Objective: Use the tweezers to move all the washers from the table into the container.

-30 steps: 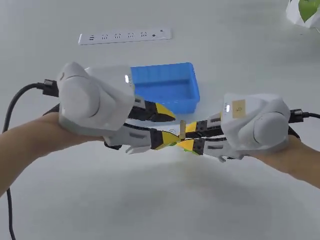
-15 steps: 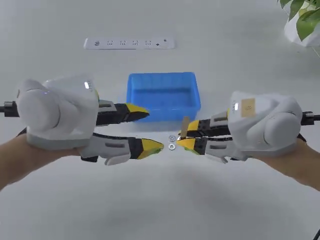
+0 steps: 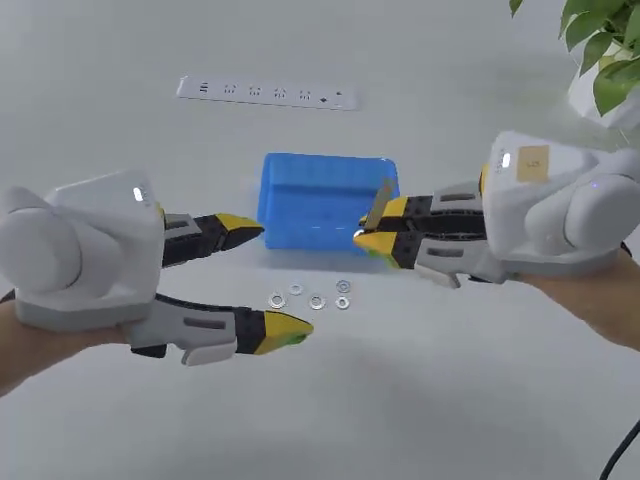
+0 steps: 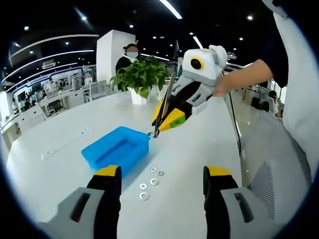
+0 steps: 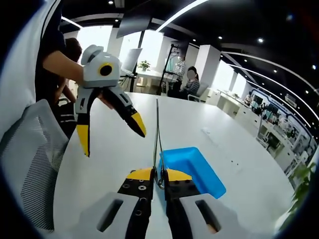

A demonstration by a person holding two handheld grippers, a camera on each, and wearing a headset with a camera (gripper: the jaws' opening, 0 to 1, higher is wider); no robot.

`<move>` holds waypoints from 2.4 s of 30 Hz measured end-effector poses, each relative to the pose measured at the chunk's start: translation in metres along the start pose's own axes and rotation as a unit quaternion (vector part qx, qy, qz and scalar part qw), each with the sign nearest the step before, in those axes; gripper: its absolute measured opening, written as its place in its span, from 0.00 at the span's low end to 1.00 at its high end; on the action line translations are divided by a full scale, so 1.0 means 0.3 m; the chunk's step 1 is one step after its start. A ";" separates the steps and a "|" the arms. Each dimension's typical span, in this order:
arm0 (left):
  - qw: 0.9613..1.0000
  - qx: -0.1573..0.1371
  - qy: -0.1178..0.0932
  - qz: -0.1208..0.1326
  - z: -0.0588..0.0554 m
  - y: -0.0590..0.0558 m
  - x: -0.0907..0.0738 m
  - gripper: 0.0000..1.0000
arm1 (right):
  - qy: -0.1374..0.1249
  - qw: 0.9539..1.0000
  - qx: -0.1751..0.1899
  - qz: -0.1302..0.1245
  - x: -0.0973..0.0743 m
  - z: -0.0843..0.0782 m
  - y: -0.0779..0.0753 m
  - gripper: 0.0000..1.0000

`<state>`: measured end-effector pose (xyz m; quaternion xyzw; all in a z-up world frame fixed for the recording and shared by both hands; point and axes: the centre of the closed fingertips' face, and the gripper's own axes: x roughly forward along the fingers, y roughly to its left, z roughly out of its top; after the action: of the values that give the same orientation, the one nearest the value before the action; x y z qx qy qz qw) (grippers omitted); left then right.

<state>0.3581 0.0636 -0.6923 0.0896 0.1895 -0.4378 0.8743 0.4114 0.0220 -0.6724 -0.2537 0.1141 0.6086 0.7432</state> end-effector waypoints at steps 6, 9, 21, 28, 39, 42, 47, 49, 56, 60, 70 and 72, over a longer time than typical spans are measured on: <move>1.000 -0.003 0.002 0.001 -0.022 -0.008 -0.019 0.79 | -0.010 1.000 -0.002 -0.011 0.012 0.045 -0.072 0.09; 1.000 -0.004 0.006 0.011 -0.039 0.002 -0.024 0.84 | -0.009 1.000 -0.004 -0.013 0.030 0.047 -0.110 0.09; 0.998 -0.029 0.009 0.061 -0.072 0.068 -0.083 0.99 | -0.001 1.000 0.026 -0.017 0.187 -0.036 -0.257 0.09; 0.995 -0.046 0.011 0.088 -0.081 0.097 -0.136 0.99 | 0.021 0.999 0.044 0.015 0.326 -0.137 -0.214 0.09; 0.991 -0.065 0.030 0.114 -0.133 0.123 -0.183 0.99 | 0.029 0.997 0.064 0.022 0.380 -0.176 -0.204 0.09; 0.990 -0.070 0.028 0.117 -0.132 0.126 -0.183 0.99 | 0.029 0.997 0.067 0.024 0.379 -0.178 -0.208 0.09; 0.991 -0.069 0.028 0.116 -0.126 0.125 -0.177 0.99 | 0.040 0.997 0.061 0.021 0.379 -0.194 -0.211 0.10; 0.991 -0.069 0.027 0.114 -0.123 0.124 -0.177 0.99 | 0.040 0.997 0.064 0.019 0.380 -0.195 -0.212 0.10; 0.990 -0.068 0.026 0.118 -0.117 0.132 -0.185 0.99 | 0.041 0.997 0.067 0.023 0.382 -0.204 -0.212 0.09; 0.990 -0.068 0.025 0.122 -0.116 0.140 -0.189 0.99 | 0.038 0.997 0.066 0.024 0.374 -0.196 -0.209 0.07; 0.990 -0.036 -0.002 0.136 -0.022 0.241 -0.127 0.87 | 0.032 0.998 0.044 0.014 0.341 -0.155 -0.222 0.07; 0.990 -0.051 -0.025 0.129 0.019 0.263 -0.098 0.87 | 0.033 0.999 0.040 0.016 0.334 -0.151 -0.220 0.07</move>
<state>0.4065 0.1305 -0.6759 0.0572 0.1763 -0.3131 0.9315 0.5047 0.0749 -0.7428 -0.2420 0.1666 0.6066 0.7387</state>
